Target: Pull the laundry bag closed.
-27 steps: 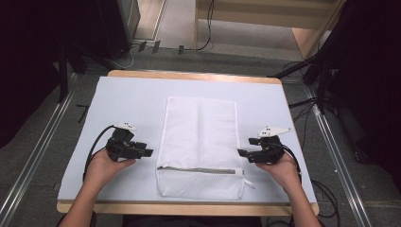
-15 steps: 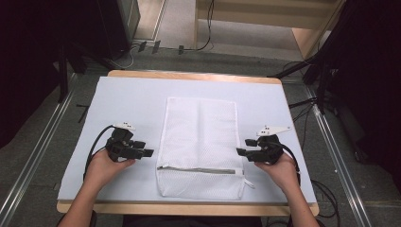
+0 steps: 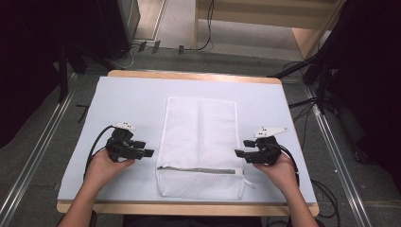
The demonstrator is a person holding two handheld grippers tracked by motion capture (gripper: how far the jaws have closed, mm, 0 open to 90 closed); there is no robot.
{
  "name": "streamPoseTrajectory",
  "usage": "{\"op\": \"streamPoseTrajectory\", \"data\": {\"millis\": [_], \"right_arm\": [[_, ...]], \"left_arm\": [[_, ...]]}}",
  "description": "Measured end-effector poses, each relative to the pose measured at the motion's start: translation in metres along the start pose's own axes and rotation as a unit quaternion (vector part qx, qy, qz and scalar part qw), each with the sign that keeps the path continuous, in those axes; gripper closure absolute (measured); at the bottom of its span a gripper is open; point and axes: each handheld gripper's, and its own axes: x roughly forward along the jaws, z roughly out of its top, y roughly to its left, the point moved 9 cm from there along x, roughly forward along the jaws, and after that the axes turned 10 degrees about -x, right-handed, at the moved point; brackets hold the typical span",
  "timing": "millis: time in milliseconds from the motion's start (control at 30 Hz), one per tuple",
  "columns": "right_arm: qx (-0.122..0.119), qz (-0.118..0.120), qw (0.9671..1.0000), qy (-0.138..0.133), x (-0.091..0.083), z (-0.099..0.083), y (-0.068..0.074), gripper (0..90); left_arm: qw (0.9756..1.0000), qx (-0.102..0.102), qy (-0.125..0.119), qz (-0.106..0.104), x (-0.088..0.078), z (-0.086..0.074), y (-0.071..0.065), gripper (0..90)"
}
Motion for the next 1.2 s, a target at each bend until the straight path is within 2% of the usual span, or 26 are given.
{"op": "streamPoseTrajectory", "data": {"millis": [1200], "right_arm": [[-0.013,0.007,0.9998,0.010,0.0026,-0.0019,0.0044,43.3]], "left_arm": [[1.0000,-0.007,0.006,0.000,0.0010,-0.0014,0.0002,42.2]]}}
